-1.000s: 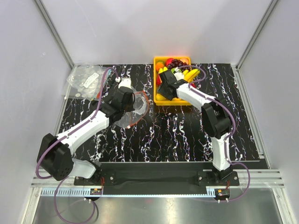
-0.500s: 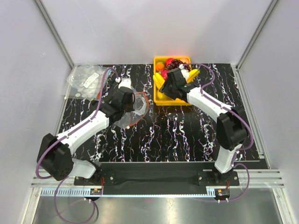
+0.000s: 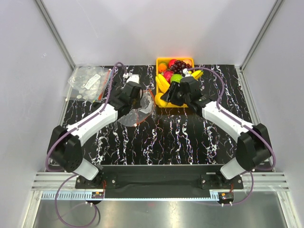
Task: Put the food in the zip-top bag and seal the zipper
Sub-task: Pick up the fake fruit from the bin, then place the fake fruit in the zipper food storage bag.
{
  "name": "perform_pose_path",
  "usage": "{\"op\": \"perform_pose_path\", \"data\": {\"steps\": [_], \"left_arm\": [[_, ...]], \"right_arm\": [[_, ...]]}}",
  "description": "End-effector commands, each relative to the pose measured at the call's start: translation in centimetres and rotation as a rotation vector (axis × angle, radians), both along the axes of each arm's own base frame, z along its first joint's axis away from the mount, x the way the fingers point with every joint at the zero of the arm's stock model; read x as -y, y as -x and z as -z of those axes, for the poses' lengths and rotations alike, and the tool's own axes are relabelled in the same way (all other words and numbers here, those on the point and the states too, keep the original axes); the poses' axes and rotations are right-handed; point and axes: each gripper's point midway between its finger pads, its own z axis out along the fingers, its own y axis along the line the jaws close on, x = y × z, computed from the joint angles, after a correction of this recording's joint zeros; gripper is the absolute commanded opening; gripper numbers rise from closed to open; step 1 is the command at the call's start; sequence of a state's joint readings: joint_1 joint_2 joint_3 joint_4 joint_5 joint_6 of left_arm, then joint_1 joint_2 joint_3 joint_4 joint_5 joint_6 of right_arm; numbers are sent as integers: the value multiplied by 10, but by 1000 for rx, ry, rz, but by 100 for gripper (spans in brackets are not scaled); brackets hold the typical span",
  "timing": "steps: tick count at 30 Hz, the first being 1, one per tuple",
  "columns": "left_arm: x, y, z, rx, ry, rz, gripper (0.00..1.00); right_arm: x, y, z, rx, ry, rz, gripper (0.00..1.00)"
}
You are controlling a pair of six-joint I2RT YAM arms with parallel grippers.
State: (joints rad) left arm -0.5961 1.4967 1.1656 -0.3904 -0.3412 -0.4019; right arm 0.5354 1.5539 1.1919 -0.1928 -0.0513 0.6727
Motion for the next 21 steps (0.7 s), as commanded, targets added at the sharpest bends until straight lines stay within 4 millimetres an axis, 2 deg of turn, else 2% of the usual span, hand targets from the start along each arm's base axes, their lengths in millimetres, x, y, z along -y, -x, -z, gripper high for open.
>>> {"op": "perform_pose_path", "data": {"steps": [1,7,11,17,21], "left_arm": [[13,-12,-12,-5,34,7,0],[13,-19,-3,-32,-2,-8,0],[24,-18,-4,-45,41,22,0],[54,-10,-24,-56,191,126,0],[57,-2,-41,-37,241,148,0]], "right_arm": [[-15,12,-48,158,-88,-148,34],[-14,32,-65,207,-113,-214,34],[-25,44,-71,194,-161,-296,34],[-40,37,-58,155,-185,-332,34],[-53,29,-43,137,-185,-344,34]]}}
